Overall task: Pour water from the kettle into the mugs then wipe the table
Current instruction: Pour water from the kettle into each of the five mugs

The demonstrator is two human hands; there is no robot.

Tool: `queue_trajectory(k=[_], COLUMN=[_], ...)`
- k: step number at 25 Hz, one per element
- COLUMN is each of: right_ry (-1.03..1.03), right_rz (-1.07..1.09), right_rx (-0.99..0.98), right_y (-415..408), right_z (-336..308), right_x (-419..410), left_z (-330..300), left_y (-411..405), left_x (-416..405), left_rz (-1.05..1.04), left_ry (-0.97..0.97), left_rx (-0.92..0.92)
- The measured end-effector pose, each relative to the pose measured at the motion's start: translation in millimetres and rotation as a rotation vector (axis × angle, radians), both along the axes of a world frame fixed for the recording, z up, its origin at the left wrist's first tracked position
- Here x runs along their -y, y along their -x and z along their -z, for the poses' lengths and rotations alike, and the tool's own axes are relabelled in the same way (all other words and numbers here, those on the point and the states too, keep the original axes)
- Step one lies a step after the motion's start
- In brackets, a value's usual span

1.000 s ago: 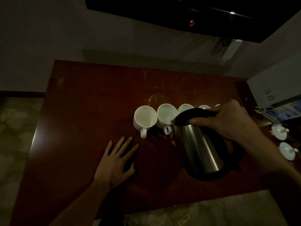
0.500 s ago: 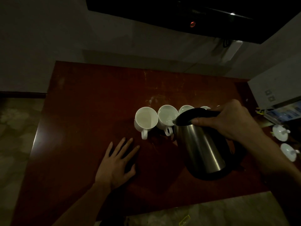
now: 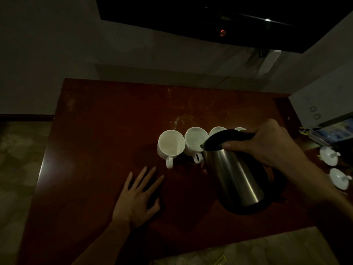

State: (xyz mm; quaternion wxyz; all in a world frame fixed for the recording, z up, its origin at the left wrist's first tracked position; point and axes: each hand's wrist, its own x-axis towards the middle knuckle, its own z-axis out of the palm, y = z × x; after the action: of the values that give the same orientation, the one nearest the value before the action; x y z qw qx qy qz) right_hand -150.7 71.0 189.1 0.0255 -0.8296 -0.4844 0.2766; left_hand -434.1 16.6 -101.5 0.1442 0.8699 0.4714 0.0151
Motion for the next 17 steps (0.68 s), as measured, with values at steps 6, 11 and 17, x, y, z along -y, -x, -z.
queue_trajectory(k=[6, 11, 17], right_ry=[-0.006, -0.016, -0.030], right_rz=[-0.023, -0.013, 0.005], right_rx=[0.002, 0.004, -0.004], right_y=[-0.5, -6.5, -11.0], right_z=[-1.3, 1.4, 4.4], right_x=[0.4, 0.6, 2.4], left_z=[1.0, 1.7, 1.6], left_y=[-1.2, 0.3, -0.1], left_x=[0.0, -0.1, -0.1], left_rz=[-0.006, 0.005, 0.005], left_ry=[0.003, -0.010, -0.009], left_rx=[0.008, 0.006, 0.002])
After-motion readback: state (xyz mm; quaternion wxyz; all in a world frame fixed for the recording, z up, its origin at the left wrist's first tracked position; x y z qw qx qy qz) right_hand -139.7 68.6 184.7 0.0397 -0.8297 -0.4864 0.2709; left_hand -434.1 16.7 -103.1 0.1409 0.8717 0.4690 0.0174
